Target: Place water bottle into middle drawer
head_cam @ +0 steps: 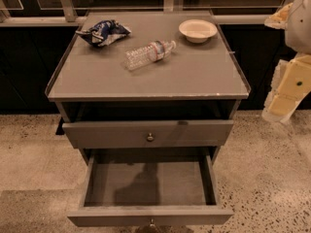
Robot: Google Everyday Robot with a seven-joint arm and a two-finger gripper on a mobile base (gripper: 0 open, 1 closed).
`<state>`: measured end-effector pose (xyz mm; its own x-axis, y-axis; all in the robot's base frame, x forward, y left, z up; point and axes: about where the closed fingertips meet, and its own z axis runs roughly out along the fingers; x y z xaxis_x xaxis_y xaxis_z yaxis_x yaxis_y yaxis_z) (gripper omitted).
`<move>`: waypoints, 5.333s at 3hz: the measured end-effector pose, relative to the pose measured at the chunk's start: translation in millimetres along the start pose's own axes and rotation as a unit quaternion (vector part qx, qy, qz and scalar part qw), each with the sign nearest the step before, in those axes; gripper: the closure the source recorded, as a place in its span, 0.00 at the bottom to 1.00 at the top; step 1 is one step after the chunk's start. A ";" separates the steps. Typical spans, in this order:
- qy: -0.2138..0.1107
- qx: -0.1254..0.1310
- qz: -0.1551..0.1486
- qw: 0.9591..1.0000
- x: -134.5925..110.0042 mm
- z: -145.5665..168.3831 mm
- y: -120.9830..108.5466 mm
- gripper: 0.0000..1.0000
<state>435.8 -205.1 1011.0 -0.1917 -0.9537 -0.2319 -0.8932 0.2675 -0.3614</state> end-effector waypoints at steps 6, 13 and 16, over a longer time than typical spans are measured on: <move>-0.144 -0.002 -0.119 0.982 -54.9 41.1 -130.7 0.00; -0.291 0.006 -0.120 0.949 -142.4 156.9 -229.2 0.00; -0.332 -0.071 -0.093 0.936 -178.5 205.6 -212.4 0.00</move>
Offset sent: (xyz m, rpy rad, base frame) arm 0.0327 0.0018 -0.0018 0.0519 -0.0252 0.1101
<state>743.4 -63.3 943.5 0.2243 -0.6741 -0.7038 -0.9405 0.0394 -0.3374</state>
